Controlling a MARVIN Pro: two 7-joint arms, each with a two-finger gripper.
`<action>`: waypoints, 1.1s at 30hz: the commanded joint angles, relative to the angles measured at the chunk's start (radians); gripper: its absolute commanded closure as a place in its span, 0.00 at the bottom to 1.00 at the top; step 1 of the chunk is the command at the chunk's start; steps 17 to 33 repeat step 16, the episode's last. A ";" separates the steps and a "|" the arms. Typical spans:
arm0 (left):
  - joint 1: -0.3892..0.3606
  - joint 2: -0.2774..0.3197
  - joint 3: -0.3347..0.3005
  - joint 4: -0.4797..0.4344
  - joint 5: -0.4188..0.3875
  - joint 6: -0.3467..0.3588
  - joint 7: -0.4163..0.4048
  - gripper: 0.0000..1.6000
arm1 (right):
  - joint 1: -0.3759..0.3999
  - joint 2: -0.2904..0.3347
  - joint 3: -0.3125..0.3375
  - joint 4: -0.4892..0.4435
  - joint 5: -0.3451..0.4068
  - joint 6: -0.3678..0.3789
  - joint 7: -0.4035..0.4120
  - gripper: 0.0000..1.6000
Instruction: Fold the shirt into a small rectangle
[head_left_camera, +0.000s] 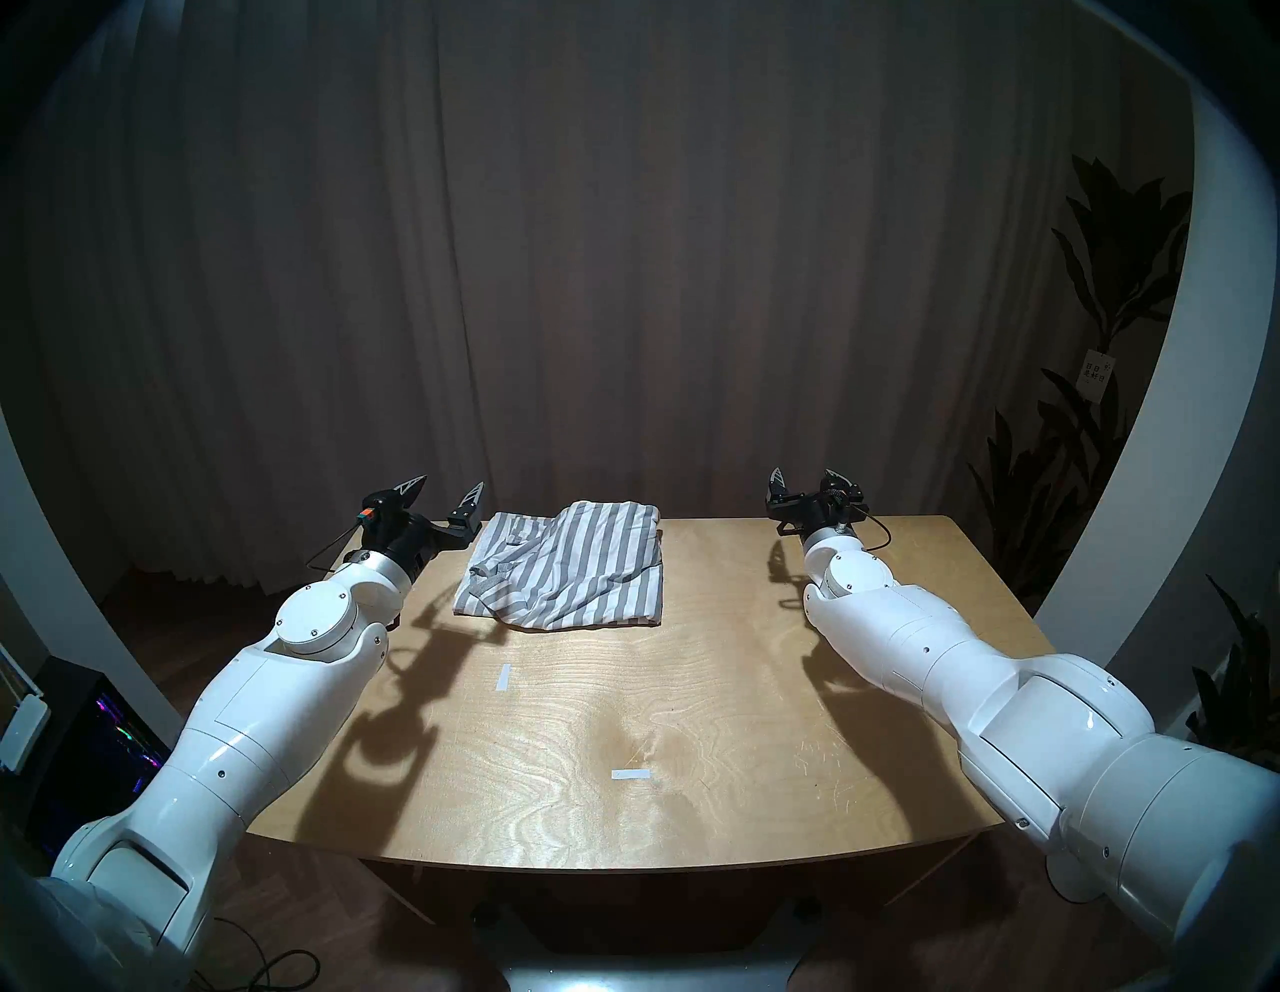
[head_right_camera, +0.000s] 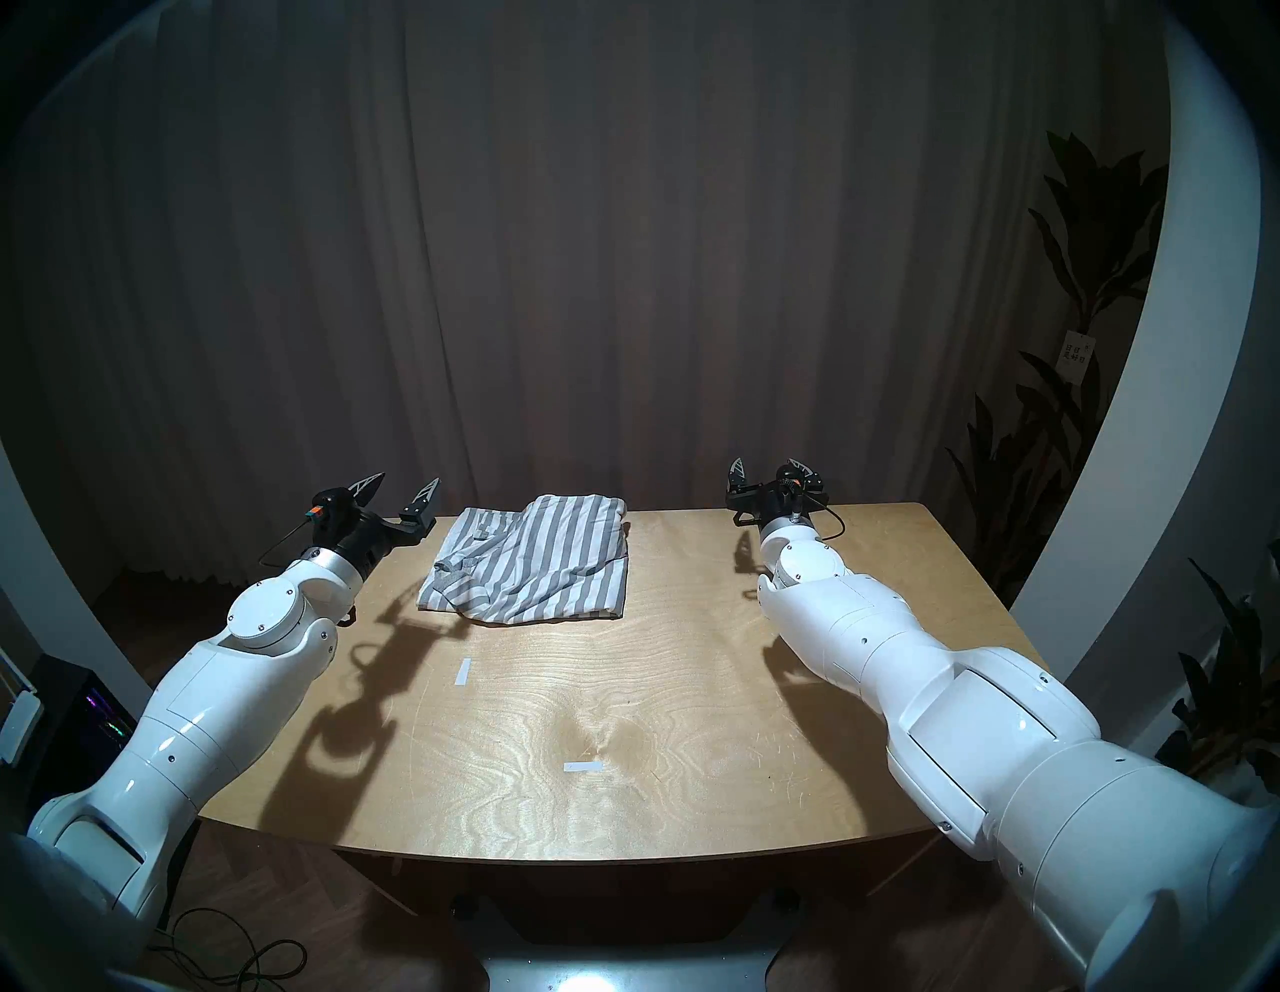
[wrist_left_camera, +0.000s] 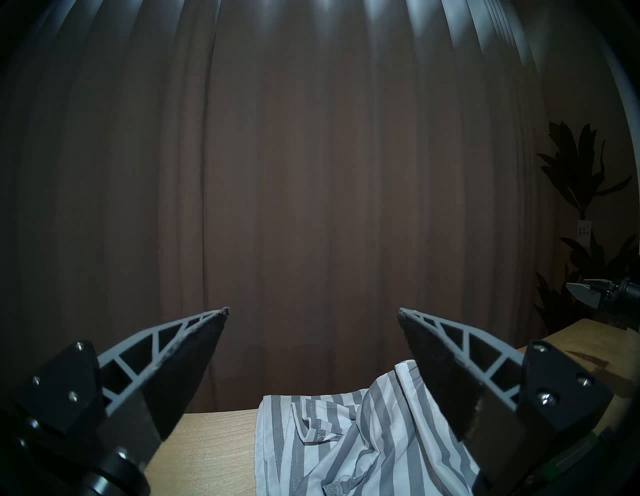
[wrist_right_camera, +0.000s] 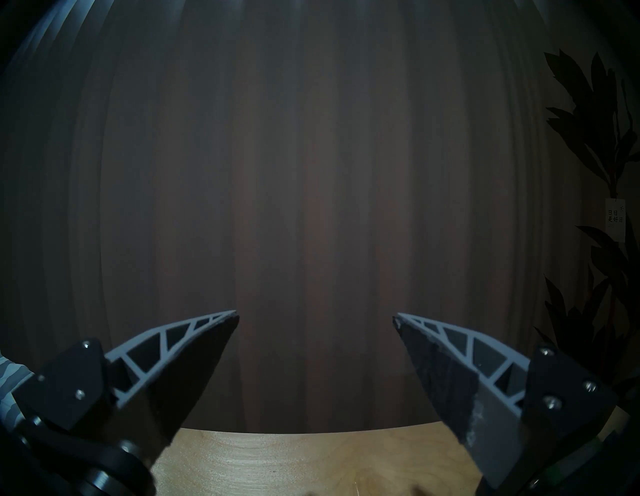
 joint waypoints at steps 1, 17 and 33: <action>-0.033 0.001 -0.016 0.000 -0.020 -0.008 -0.029 0.00 | 0.001 0.026 -0.001 -0.070 -0.008 0.019 -0.012 0.00; -0.042 -0.004 -0.023 0.021 -0.064 -0.008 -0.086 0.00 | -0.041 0.082 0.001 -0.210 -0.022 0.103 -0.056 0.00; -0.042 -0.004 -0.023 0.021 -0.064 -0.008 -0.086 0.00 | -0.041 0.082 0.001 -0.210 -0.022 0.103 -0.056 0.00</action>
